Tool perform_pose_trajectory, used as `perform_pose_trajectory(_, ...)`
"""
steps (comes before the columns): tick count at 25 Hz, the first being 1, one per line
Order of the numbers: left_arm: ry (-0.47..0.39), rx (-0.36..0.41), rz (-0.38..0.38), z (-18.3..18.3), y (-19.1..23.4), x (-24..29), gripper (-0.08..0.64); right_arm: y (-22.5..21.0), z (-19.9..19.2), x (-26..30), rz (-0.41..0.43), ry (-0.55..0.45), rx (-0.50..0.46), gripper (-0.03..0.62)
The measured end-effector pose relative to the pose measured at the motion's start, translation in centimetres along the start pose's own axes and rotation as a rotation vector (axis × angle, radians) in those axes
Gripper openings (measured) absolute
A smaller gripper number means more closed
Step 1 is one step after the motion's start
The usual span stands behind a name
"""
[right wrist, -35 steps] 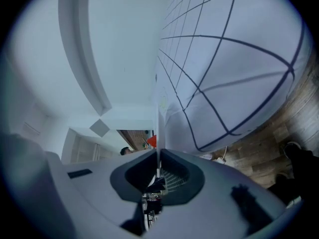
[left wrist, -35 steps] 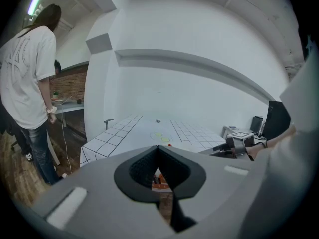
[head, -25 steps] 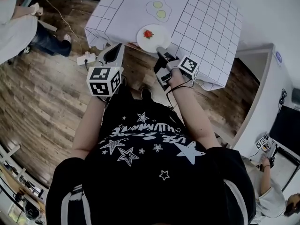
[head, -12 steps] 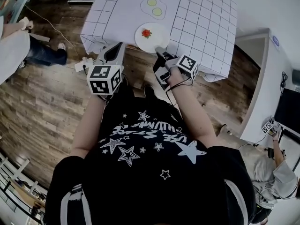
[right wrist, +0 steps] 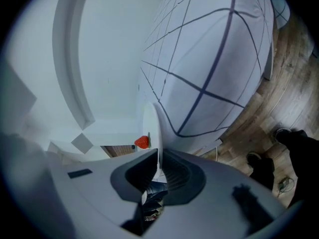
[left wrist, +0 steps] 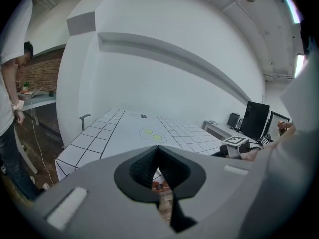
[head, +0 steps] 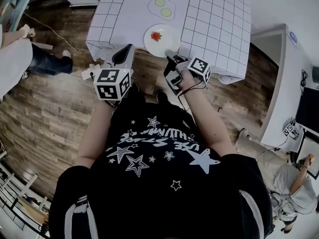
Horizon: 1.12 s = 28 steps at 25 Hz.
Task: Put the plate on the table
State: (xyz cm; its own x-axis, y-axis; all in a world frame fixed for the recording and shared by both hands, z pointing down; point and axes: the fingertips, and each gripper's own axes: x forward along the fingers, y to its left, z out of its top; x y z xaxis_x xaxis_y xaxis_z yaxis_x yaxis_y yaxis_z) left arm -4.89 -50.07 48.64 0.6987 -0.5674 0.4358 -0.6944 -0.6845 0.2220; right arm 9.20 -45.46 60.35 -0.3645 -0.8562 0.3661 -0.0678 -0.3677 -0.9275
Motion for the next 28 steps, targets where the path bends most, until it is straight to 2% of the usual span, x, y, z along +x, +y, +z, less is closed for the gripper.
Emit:
perform_pose_trajectory(4,0.008,0.01,-0.006,0.0,-0.1,0.0,0.009,0.2,0.0,0.0,0.027,0.003,-0.015,0.029)
perform_pose_trajectory(7,0.01,0.018,-0.009,0.0,-0.4,0.0,0.009,0.5,0.0,-0.1,0.038,0.016,-0.044,0.081)
perform_pose_trajectory(12,0.017,0.021,-0.008,-0.2,-1.0,-0.2,0.009,0.6,-0.2,-0.1,0.038,0.038,-0.047,0.112)
perform_pose_trajectory(21,0.003,0.021,0.008,-0.4,-2.4,-0.7,0.009,0.0,-0.2,-2.0,0.031,0.063,-0.056,0.117)
perform_pose_trajectory(28,-0.034,0.013,0.059,0.2,-4.4,-1.1,0.009,1.7,0.1,-4.4,0.086,0.144,-0.125,0.116)
